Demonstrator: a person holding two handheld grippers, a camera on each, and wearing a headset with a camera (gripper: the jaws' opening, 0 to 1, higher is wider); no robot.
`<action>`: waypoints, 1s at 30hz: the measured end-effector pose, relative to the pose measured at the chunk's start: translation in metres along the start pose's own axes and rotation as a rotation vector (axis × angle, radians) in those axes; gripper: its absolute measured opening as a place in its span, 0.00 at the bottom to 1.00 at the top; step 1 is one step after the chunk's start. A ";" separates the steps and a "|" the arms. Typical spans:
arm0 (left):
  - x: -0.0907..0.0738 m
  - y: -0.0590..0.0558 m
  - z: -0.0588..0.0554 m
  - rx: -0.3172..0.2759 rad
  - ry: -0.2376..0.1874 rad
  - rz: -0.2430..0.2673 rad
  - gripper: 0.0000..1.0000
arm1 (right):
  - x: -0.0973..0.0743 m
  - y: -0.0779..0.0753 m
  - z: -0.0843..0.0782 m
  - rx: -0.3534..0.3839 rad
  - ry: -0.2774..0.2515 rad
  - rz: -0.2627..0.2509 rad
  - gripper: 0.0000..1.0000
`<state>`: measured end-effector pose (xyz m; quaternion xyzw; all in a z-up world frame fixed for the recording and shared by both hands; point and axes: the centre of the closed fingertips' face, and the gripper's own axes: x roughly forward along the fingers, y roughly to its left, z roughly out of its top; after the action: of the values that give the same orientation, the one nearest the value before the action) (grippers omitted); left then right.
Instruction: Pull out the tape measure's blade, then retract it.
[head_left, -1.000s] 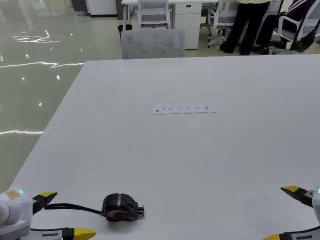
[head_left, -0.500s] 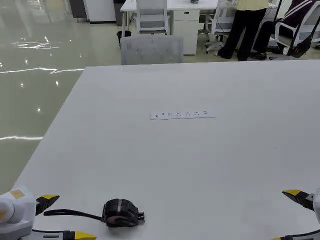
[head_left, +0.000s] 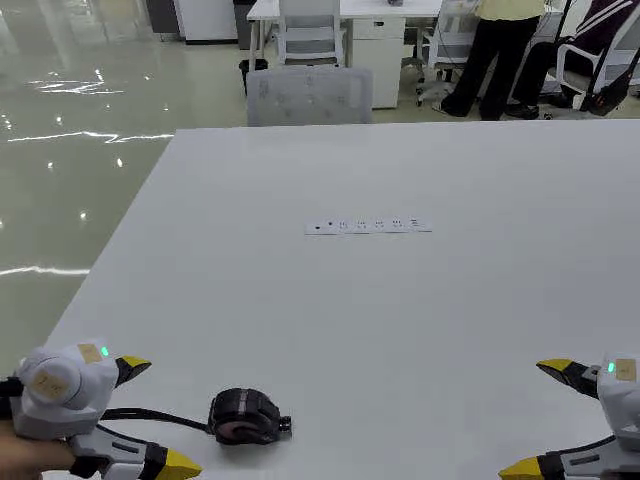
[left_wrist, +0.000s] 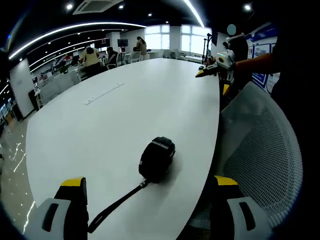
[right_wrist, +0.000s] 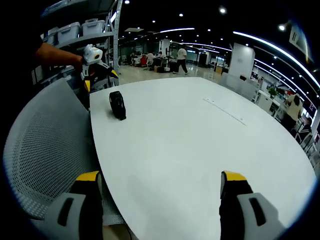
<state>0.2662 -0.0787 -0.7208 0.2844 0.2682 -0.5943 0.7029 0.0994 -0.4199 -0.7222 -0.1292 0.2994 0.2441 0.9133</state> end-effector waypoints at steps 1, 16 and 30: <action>0.002 0.001 -0.001 0.050 0.025 -0.002 1.00 | 0.001 0.001 0.002 -0.005 -0.003 0.005 1.00; 0.030 -0.004 0.034 0.208 0.106 -0.117 1.00 | 0.030 0.015 0.036 -0.098 -0.032 0.093 0.99; 0.061 -0.028 0.033 0.287 0.197 -0.224 0.84 | 0.064 0.045 0.063 -0.170 -0.059 0.185 0.96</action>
<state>0.2487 -0.1480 -0.7434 0.4068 0.2784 -0.6701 0.5550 0.1513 -0.3335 -0.7154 -0.1707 0.2614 0.3555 0.8810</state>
